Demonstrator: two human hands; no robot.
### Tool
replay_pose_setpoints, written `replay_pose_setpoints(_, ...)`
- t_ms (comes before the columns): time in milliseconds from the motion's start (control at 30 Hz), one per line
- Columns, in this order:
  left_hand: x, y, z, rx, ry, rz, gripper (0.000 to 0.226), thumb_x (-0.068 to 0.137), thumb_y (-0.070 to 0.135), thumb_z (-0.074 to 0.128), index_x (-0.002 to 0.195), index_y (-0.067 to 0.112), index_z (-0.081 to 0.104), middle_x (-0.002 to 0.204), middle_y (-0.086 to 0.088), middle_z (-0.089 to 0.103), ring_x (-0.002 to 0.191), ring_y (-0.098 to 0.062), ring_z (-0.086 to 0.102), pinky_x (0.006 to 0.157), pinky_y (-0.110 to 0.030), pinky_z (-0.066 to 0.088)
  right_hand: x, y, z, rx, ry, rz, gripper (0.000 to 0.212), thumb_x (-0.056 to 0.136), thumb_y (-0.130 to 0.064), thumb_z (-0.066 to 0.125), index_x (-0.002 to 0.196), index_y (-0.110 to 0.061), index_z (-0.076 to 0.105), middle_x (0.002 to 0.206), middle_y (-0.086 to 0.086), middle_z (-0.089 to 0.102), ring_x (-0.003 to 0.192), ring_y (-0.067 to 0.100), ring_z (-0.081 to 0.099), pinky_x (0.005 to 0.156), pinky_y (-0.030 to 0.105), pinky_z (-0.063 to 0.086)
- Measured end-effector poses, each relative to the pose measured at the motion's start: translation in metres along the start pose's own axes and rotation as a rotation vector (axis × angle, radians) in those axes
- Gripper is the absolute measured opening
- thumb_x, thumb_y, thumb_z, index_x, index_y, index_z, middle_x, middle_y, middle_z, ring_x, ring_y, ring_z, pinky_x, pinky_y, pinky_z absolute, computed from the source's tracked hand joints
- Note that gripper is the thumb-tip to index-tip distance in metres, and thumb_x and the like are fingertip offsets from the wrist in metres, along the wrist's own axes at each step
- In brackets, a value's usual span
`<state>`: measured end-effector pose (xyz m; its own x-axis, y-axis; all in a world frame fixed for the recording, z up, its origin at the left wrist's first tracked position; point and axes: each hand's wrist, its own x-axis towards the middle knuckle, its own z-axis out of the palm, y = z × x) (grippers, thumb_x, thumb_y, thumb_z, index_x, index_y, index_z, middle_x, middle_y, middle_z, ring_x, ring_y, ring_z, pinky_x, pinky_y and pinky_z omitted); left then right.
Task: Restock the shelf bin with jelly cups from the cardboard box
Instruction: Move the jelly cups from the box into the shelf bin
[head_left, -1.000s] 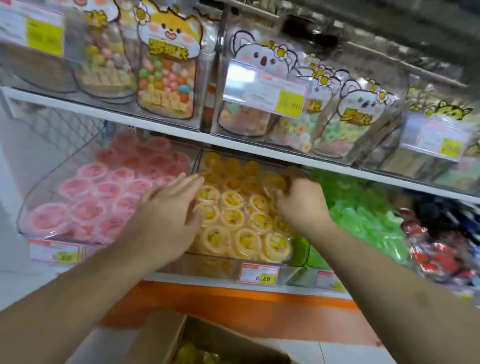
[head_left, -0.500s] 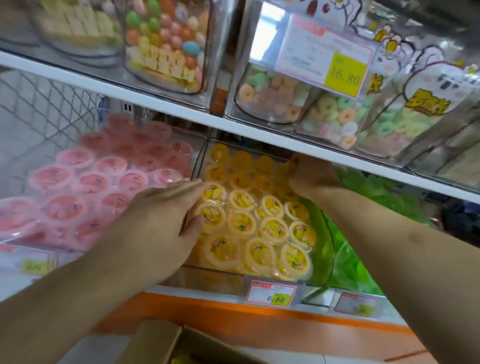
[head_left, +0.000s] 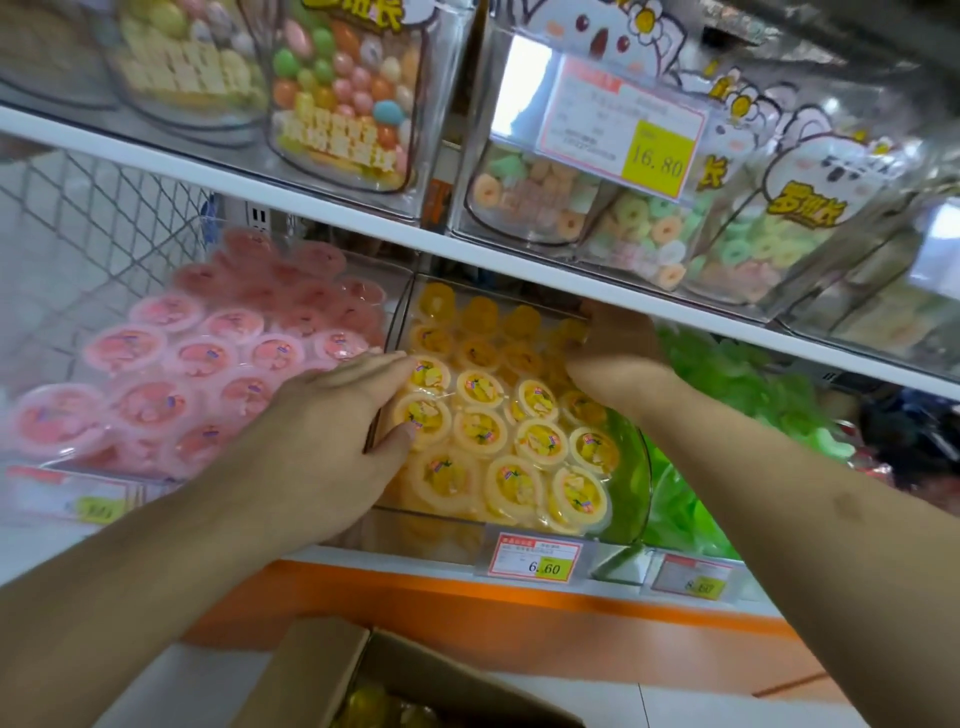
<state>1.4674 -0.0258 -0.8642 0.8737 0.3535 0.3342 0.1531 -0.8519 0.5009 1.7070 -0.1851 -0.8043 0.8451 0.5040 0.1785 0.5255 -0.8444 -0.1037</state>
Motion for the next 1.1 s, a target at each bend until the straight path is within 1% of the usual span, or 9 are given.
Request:
replay_pose_setpoints(133, -0.013, 0.017, -0.011, -0.065, 0.02, 0.07, 0.062, 0.099, 0.05, 0.056, 0.158, 0.037, 0.039, 0.162, 0.022, 0.035, 0.15, 0.004, 0.024, 0.123, -0.025, 0.02, -0.046, -0.002, -0.014, 0.076, -0.005, -0.025, 0.041, 0.099, -0.034, 0.06, 0.13, -0.008, 0.061, 0.125, 0.022, 0.067, 0.12, 0.041, 0.061, 0.1, 0.04, 0.05)
replay_pose_setpoints(200, -0.026, 0.031, -0.017, -0.101, 0.008, 0.089, 0.06, 0.099, 0.05, 0.057, 0.156, 0.039, 0.042, 0.158, 0.027, 0.037, 0.145, 0.009, 0.027, 0.115, -0.016, 0.02, -0.078, -0.004, -0.017, 0.118, 0.016, -0.068, 0.043, 0.097, -0.034, 0.066, 0.131, -0.008, 0.062, 0.123, 0.02, 0.068, 0.119, 0.038, 0.061, 0.098, 0.037, 0.048)
replay_pose_setpoints(333, -0.062, 0.052, -0.017, -0.174, -0.073, 0.068, 0.052, 0.097, 0.051, 0.059, 0.146, 0.035, 0.055, 0.142, 0.022, 0.054, 0.124, 0.0, 0.053, 0.097, -0.017, 0.04, -0.155, -0.012, -0.013, 0.306, 0.054, -0.228, 0.038, 0.093, -0.025, 0.072, 0.129, -0.013, 0.066, 0.126, 0.007, 0.067, 0.118, 0.023, 0.061, 0.098, 0.025, 0.041)
replay_pose_setpoints(467, -0.106, 0.046, 0.007, -0.221, -0.229, -0.015, 0.042, 0.096, 0.043, 0.066, 0.136, 0.031, 0.062, 0.122, 0.014, 0.063, 0.102, -0.001, 0.061, 0.09, -0.03, 0.054, -0.228, -0.015, 0.027, 0.507, -0.027, -0.295, 0.03, 0.09, -0.018, 0.069, 0.12, -0.013, 0.066, 0.112, 0.002, 0.065, 0.102, 0.018, 0.063, 0.088, 0.036, 0.054)
replay_pose_setpoints(667, -0.152, 0.014, 0.05, -0.088, -0.5, -0.142, 0.049, 0.101, 0.048, 0.057, 0.148, 0.036, 0.049, 0.14, 0.016, 0.054, 0.125, -0.008, 0.055, 0.102, -0.033, 0.05, -0.292, 0.007, 0.119, 0.463, -0.445, -0.118, 0.036, 0.095, -0.025, 0.071, 0.129, -0.023, 0.06, 0.116, -0.003, 0.061, 0.106, 0.017, 0.062, 0.086, 0.027, 0.05)
replay_pose_setpoints(767, -0.168, -0.007, 0.073, -0.092, -0.583, -0.2, 0.056, 0.104, 0.049, 0.053, 0.156, 0.036, 0.039, 0.156, 0.017, 0.042, 0.142, -0.011, 0.043, 0.115, -0.037, 0.043, -0.304, 0.029, 0.158, 0.473, -0.671, -0.007, 0.048, 0.099, -0.027, 0.068, 0.145, -0.03, 0.053, 0.138, -0.007, 0.058, 0.127, 0.014, 0.056, 0.105, 0.027, 0.049)
replay_pose_setpoints(833, -0.176, -0.024, 0.093, -0.11, -0.63, -0.227, 0.063, 0.104, 0.051, 0.05, 0.161, 0.038, 0.028, 0.166, 0.019, 0.027, 0.151, -0.011, 0.031, 0.122, -0.039, 0.034, -0.307, 0.042, 0.185, 0.464, -0.757, 0.06, 0.058, 0.099, -0.028, 0.068, 0.152, -0.033, 0.046, 0.15, -0.007, 0.05, 0.139, 0.016, 0.048, 0.119, 0.034, 0.041)
replay_pose_setpoints(933, -0.179, -0.049, 0.127, -0.146, -0.693, -0.315, 0.069, 0.104, 0.057, 0.044, 0.163, 0.045, 0.011, 0.171, 0.021, 0.007, 0.155, -0.013, 0.023, 0.125, -0.042, 0.029, -0.302, 0.056, 0.225, 0.44, -0.851, 0.142, 0.073, 0.096, -0.032, 0.07, 0.158, -0.039, 0.034, 0.157, -0.001, 0.038, 0.143, 0.023, 0.043, 0.122, 0.036, 0.036)
replay_pose_setpoints(1100, -0.181, -0.075, 0.172, -0.272, -0.693, -0.48, 0.065, 0.106, 0.059, 0.036, 0.164, 0.042, 0.012, 0.171, 0.014, 0.014, 0.155, -0.017, 0.025, 0.127, -0.044, 0.024, -0.297, 0.065, 0.295, 0.45, -0.954, 0.254, 0.087, 0.089, -0.046, 0.075, 0.159, -0.052, 0.025, 0.167, -0.002, 0.022, 0.151, 0.029, 0.032, 0.126, 0.044, 0.031)
